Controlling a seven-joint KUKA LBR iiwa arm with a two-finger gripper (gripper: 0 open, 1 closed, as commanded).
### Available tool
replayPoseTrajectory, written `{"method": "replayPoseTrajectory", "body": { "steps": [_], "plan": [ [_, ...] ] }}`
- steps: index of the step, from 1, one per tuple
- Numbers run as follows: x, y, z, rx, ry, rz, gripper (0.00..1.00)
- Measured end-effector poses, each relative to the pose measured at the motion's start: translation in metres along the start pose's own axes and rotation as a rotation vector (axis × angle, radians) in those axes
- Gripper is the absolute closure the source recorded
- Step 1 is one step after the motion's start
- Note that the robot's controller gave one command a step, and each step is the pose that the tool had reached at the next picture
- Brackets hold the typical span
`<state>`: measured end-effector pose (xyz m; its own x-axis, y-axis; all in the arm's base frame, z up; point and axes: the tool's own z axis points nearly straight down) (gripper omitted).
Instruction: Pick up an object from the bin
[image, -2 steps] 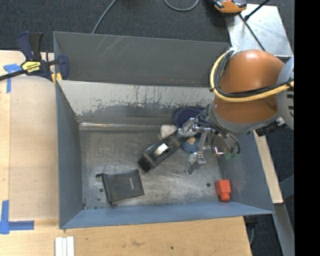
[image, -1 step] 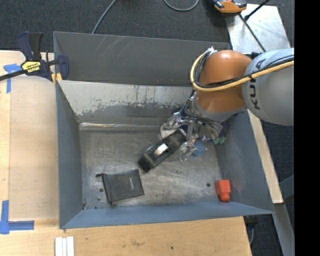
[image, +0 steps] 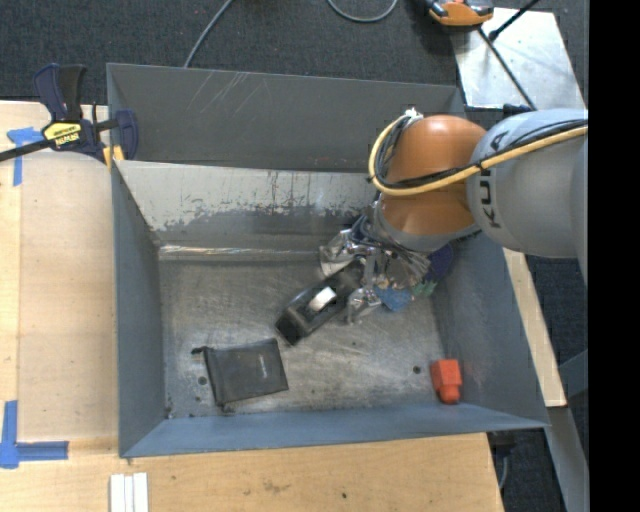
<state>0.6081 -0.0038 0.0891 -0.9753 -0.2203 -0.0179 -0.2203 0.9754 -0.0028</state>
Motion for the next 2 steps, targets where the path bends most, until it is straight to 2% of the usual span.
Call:
{"method": "replayPoseTrajectory", "body": {
  "steps": [1, 2],
  "plan": [
    [0.001, 0.001, 0.001, -0.003, 0.008, -0.001, 1.00],
    [0.001, -0.015, -0.153, -0.001, 0.013, -0.223, 1.00]
  ]
}}
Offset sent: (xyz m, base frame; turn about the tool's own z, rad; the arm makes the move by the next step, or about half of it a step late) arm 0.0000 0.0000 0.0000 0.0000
